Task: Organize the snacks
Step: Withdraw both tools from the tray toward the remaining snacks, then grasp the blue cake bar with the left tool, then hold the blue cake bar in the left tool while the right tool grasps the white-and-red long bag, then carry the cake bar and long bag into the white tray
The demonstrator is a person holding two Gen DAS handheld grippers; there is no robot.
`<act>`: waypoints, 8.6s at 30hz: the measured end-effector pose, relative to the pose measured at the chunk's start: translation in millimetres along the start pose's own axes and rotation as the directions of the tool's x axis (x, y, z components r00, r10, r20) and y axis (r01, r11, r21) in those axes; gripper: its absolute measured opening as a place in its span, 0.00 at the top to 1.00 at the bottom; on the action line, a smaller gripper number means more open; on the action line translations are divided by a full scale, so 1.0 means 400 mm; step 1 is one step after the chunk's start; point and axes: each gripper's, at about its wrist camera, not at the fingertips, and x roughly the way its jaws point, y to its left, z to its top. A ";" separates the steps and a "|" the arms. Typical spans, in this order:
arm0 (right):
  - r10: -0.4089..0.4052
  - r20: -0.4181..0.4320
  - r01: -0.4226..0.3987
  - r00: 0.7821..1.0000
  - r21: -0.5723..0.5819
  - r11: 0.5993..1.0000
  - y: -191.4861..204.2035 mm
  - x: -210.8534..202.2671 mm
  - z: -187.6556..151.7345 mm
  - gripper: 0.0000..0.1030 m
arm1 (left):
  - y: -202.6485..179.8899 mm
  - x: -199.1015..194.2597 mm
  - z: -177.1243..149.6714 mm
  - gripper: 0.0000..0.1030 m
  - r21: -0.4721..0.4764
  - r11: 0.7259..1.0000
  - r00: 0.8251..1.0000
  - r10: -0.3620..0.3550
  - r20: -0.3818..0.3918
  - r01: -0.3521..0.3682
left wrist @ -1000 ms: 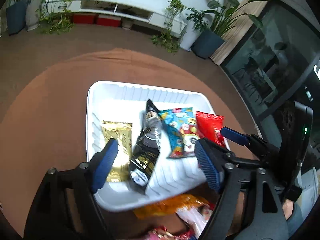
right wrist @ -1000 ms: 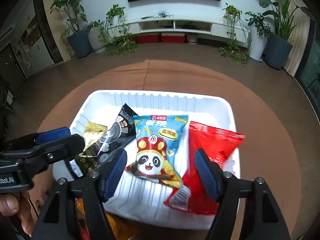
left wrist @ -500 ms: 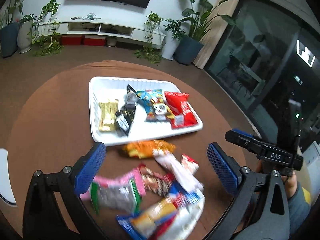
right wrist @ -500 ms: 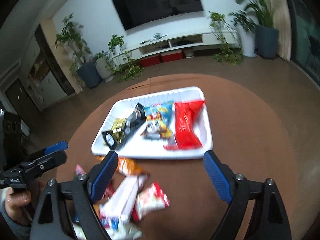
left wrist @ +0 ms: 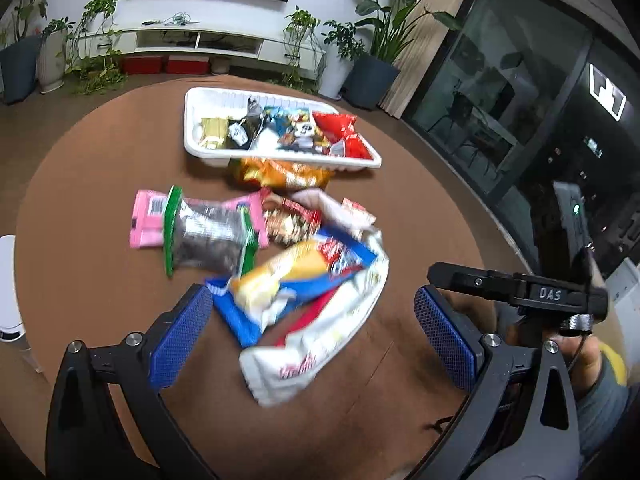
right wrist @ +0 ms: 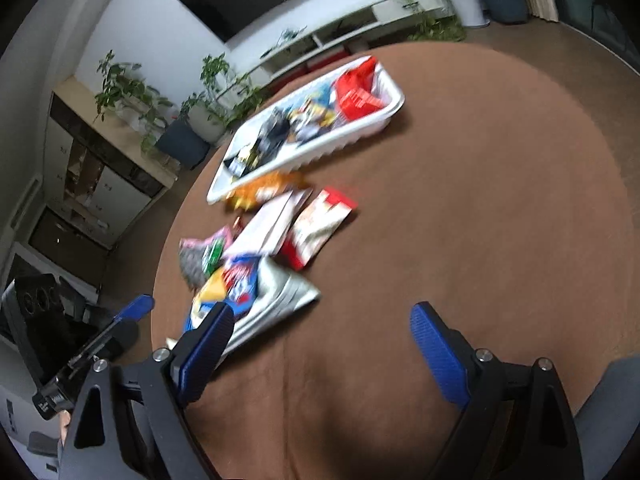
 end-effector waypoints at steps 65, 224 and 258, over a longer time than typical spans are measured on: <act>-0.220 -0.096 0.205 0.971 -0.147 0.968 0.028 0.014 -0.072 0.15 | -0.086 0.308 0.068 0.48 0.513 0.859 0.902 0.225 -0.368 -0.005; -0.022 0.196 0.053 0.980 -0.157 0.986 0.024 -0.115 0.386 0.85 | 0.181 -0.047 0.391 0.77 -0.086 0.996 0.991 0.017 0.131 -0.005; -0.133 -0.097 0.099 0.986 -0.297 0.950 0.162 0.449 0.533 0.85 | 0.278 0.514 0.508 0.76 -0.030 0.984 0.976 0.173 -0.129 -0.178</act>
